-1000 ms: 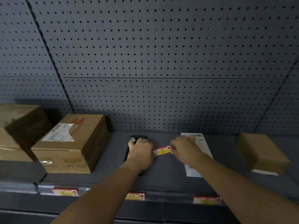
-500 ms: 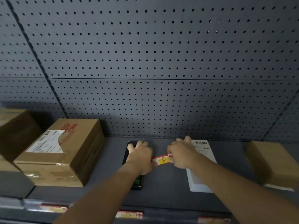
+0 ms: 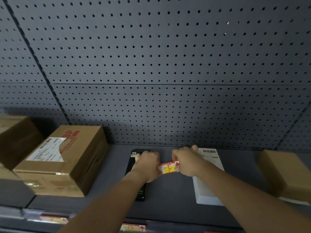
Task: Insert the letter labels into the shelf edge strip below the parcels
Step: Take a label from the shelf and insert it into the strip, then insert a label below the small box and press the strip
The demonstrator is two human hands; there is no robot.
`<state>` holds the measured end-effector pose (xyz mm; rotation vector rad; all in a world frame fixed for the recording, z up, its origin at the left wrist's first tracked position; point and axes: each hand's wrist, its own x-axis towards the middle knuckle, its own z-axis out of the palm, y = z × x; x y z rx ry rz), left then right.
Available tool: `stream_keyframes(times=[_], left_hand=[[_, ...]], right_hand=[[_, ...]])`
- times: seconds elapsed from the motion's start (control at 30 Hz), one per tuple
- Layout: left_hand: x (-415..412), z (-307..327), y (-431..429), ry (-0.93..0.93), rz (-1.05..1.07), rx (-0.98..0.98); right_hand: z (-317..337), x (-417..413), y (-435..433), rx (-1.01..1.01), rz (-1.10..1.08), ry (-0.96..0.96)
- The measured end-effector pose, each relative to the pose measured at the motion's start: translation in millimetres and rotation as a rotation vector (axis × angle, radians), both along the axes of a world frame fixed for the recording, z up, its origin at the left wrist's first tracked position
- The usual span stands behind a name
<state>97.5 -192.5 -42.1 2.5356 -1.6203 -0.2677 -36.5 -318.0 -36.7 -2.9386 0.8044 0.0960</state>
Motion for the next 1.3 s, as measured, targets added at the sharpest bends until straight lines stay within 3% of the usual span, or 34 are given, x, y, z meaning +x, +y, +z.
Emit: stream_keyframes(times=[0.4,0.73,1.3], left_hand=[[-1.8,16.2,17.4,0.22,0.108,-0.328],[-13.6,54.6,50.2,0.135,0.037,-0.4],[-227.9,49.9,10.7,0.113,-0.436,-0.487]], right_hand=[[17.6,-16.1,18.3,0.29,-0.118,-0.322],[60.1,-70.1,56.7,0.284,-0.26,-0.547],[65.4,-322.2,79.3,0.102,-0.592,-0.669]])
